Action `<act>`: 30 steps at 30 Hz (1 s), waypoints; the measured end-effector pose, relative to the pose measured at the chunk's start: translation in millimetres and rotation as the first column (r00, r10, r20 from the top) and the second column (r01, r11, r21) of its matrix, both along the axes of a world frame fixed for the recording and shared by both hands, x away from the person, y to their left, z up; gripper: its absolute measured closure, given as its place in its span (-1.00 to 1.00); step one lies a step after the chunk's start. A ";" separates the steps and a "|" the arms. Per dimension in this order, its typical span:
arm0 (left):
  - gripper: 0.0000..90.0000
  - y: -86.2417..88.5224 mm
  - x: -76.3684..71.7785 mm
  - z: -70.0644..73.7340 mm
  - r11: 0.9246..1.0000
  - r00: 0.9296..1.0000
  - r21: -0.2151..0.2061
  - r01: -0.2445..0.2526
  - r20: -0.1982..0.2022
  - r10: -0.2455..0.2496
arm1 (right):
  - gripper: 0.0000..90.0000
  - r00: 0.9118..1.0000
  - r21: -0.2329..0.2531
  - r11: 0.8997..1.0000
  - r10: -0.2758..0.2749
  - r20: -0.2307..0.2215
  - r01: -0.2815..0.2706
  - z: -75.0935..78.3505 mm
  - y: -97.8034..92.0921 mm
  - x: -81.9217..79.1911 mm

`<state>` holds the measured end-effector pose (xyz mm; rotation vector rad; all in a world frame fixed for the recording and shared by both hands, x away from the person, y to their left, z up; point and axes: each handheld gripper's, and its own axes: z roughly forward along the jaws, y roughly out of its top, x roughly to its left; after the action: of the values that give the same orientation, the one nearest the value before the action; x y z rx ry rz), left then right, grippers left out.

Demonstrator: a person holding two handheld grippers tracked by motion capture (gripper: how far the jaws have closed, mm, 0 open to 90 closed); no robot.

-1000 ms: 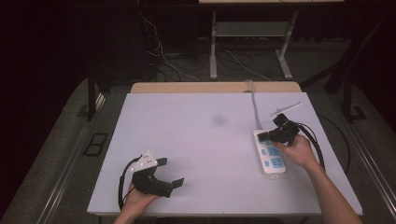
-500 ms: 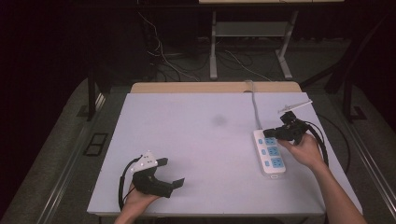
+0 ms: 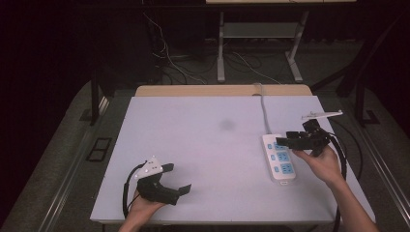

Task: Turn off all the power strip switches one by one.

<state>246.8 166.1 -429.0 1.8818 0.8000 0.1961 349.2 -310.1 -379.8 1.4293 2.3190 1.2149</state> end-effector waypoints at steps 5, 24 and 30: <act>-1.00 0.5 -0.4 0.3 1.000 1.000 -0.005 -0.009 0.001 0.009 | -0.88 1.000 0.024 0.999 -0.022 0.018 0.022 1.6 0.3 -16.1; -1.00 2.8 0.4 0.1 1.000 1.000 -0.008 -0.018 -0.002 0.018 | -0.99 0.994 0.130 0.988 0.074 0.084 -0.084 -13.3 10.0 -71.9; -1.00 2.9 0.8 -0.1 1.000 1.000 -0.005 -0.017 -0.002 0.017 | -0.99 0.990 0.104 0.989 0.098 0.105 -0.109 -32.1 16.7 -90.5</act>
<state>247.6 169.0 -429.0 1.8711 0.8171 0.2024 258.7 -293.4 -411.9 1.2621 2.3169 1.4286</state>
